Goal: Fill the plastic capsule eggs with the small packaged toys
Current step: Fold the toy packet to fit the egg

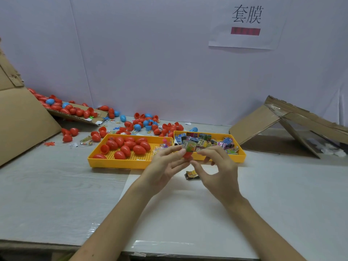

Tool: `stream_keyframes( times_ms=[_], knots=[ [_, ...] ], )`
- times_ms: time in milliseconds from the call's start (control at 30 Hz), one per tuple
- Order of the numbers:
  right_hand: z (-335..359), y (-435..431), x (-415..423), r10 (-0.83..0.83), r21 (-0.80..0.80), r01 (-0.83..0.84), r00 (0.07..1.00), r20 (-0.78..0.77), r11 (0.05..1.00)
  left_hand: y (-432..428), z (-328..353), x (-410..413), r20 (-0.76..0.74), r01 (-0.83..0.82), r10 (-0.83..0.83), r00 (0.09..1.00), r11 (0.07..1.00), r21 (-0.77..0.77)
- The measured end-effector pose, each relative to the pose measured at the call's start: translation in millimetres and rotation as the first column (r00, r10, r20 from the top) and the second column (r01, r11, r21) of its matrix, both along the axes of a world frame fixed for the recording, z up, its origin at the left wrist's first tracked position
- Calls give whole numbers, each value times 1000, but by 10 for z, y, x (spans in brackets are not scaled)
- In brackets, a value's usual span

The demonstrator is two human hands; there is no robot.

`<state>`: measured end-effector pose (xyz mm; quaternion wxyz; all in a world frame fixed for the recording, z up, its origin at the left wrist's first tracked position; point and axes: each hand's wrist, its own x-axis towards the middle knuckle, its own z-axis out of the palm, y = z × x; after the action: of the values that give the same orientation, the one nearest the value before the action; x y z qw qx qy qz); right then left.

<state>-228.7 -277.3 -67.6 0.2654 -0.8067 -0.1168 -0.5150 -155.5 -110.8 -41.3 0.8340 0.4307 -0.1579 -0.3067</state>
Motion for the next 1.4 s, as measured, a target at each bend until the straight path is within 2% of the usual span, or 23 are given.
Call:
stream_keyframes(
  times_ms=[133, 333, 700, 1400],
  knots=[
    [-11, 45, 6, -27, -78, 28, 999, 18, 997, 1, 9, -41, -68, 94, -98, 993, 994, -51],
    [-24, 63, 12, -52, -50, 54, 998, 38, 997, -2, 0, -68, -98, 162, -164, 982, 986, -28],
    [-6, 58, 3, -86, -40, 88, 995, 56, 995, -15, -18, -73, -126, 157, -157, 980, 988, -13],
    [-21, 26, 18, -49, -54, 51, 998, 41, 997, -14, -18, -71, -96, 148, -142, 985, 987, 60]
  ],
)
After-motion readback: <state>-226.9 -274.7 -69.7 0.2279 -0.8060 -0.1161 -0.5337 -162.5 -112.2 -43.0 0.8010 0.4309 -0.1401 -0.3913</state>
